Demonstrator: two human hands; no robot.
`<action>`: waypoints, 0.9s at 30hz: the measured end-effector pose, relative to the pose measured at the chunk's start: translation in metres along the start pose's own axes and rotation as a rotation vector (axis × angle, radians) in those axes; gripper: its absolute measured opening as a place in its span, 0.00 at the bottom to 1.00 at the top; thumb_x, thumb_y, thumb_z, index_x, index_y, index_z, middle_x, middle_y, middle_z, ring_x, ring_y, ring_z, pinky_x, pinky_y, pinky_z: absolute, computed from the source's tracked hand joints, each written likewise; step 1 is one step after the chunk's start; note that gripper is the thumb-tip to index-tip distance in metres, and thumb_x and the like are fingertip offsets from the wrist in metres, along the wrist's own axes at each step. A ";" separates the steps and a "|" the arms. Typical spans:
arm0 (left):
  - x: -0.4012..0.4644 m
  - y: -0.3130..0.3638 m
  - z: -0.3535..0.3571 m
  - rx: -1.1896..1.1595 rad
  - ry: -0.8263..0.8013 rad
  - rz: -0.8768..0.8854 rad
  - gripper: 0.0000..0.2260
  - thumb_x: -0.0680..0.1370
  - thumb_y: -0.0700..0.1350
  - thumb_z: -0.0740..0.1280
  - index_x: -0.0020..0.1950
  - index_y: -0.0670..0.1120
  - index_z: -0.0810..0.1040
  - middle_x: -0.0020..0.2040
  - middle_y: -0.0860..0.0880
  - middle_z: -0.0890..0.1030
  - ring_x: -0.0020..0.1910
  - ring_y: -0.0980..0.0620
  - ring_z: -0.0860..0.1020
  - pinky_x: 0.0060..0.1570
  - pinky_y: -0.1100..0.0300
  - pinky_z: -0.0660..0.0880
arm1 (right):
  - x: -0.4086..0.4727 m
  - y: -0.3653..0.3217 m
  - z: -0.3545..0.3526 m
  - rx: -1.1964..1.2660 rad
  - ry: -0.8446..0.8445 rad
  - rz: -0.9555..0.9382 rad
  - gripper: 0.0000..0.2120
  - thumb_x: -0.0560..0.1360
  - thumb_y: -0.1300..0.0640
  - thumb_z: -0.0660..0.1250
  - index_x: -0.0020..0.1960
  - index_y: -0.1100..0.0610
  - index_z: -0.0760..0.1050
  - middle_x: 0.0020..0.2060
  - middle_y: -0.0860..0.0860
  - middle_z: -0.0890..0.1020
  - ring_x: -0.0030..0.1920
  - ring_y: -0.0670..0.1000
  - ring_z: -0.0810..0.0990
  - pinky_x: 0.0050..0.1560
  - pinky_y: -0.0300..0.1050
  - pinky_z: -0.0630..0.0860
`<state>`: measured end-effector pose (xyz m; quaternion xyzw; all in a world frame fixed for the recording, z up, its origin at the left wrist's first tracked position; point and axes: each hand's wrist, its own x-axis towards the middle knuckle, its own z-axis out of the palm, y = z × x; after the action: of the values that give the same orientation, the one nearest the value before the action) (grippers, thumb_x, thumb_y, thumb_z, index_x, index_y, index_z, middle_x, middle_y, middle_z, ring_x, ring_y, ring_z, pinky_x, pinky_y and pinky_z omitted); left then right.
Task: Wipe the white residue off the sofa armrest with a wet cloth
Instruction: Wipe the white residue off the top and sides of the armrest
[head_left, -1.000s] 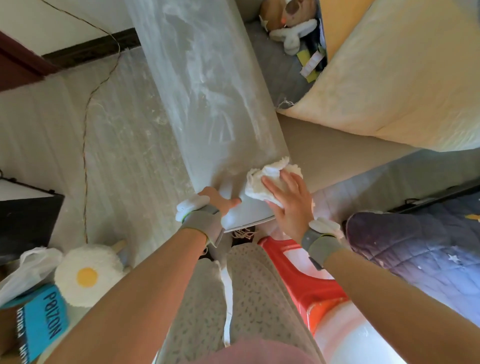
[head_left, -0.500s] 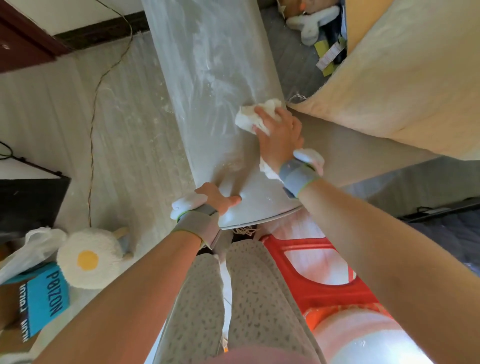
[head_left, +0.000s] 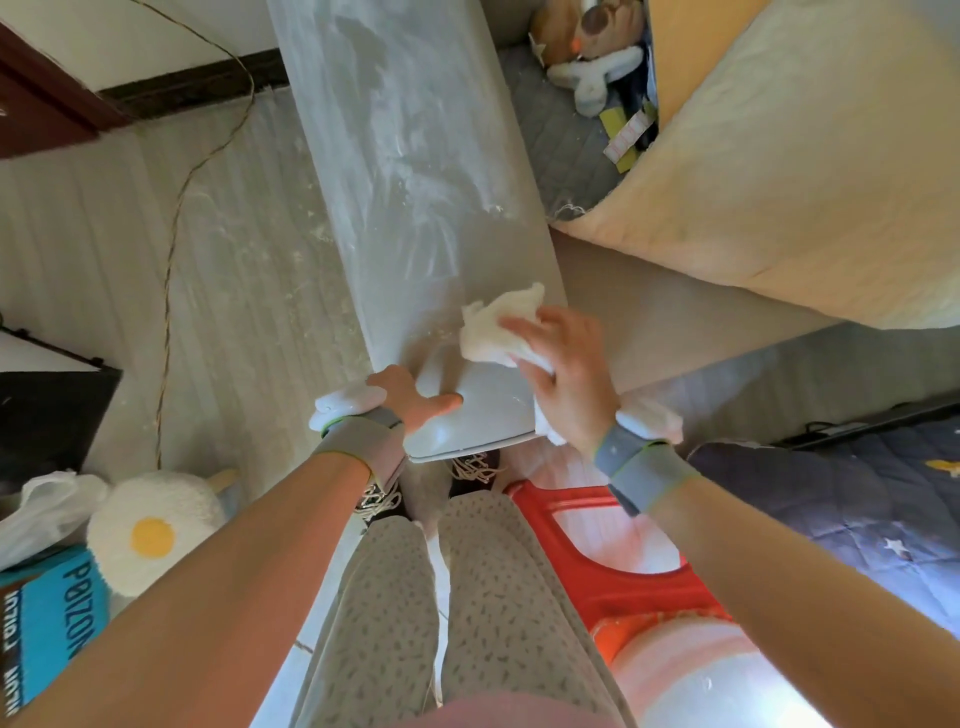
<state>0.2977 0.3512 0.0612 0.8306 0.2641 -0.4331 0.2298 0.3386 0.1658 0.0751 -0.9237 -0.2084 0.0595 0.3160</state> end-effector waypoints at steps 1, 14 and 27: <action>-0.002 -0.002 0.001 0.000 0.009 0.016 0.27 0.69 0.63 0.69 0.28 0.44 0.61 0.27 0.48 0.66 0.26 0.50 0.65 0.26 0.59 0.59 | -0.008 -0.002 0.007 -0.016 -0.035 -0.024 0.15 0.73 0.55 0.60 0.58 0.49 0.76 0.52 0.58 0.77 0.51 0.62 0.73 0.54 0.52 0.70; -0.001 -0.029 0.008 -0.080 0.038 0.085 0.24 0.70 0.58 0.70 0.27 0.45 0.63 0.27 0.49 0.65 0.28 0.51 0.65 0.27 0.60 0.59 | 0.029 -0.042 0.049 -0.282 -0.153 0.101 0.29 0.62 0.65 0.68 0.58 0.41 0.73 0.62 0.51 0.69 0.60 0.59 0.62 0.54 0.55 0.63; -0.002 -0.046 0.009 -0.369 -0.025 0.109 0.13 0.71 0.53 0.70 0.34 0.44 0.75 0.35 0.43 0.78 0.42 0.43 0.78 0.43 0.58 0.76 | 0.109 -0.055 0.044 -0.255 -0.119 0.072 0.17 0.75 0.58 0.62 0.61 0.44 0.75 0.59 0.55 0.71 0.59 0.60 0.67 0.56 0.50 0.66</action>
<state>0.2615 0.3802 0.0511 0.7820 0.2907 -0.3744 0.4048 0.4072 0.2755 0.0755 -0.9580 -0.1994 0.0983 0.1810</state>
